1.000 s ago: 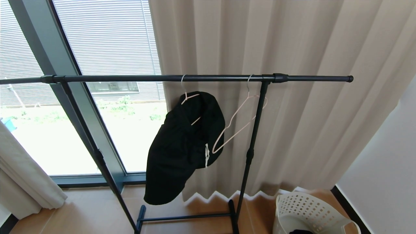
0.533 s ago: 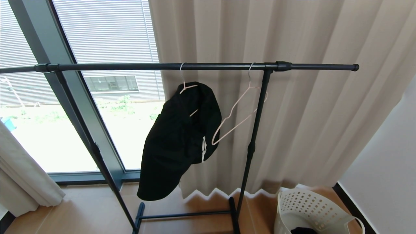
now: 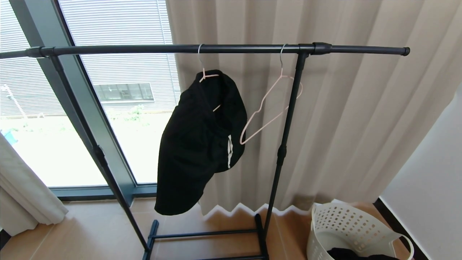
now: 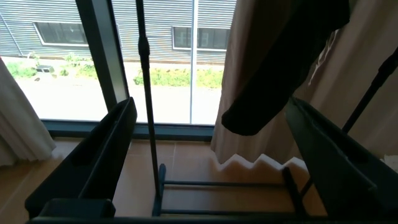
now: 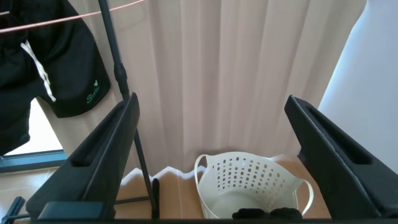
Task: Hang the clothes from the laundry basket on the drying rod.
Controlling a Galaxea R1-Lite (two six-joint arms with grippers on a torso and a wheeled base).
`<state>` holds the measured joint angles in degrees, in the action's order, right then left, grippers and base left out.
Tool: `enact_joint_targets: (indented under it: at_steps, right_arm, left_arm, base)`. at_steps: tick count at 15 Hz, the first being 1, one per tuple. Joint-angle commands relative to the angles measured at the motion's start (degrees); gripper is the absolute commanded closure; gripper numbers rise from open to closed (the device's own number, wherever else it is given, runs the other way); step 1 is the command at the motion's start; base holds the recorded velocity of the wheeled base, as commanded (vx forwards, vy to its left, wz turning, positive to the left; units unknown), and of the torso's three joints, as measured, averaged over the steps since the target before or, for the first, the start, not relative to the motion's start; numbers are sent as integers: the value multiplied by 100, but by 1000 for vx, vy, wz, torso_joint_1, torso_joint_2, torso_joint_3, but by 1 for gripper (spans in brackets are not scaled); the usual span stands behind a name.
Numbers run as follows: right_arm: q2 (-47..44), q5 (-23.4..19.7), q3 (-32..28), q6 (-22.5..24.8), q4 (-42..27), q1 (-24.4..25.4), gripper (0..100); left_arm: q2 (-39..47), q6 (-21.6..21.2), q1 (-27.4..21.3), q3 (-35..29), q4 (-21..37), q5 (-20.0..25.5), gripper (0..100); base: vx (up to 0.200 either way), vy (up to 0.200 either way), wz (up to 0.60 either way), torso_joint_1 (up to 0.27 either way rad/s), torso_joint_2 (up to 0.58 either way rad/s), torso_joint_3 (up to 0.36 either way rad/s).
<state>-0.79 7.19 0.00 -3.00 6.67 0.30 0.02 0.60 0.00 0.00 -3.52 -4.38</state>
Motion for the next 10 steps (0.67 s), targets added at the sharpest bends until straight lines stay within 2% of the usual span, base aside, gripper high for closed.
enact_joint_targets:
  at_steps: [1,10]
  right_arm:
    - [-9,1,0,1,1,5,0]
    - [-9,1,0,1,10,5,0]
  left_arm:
    - [-2,2,0,0,1,-2,0]
    - [-2,2,0,0,1,-2,0]
  base:
    - [0,0,0,-217,549,325]
    - [0,0,0,-178,512,327]
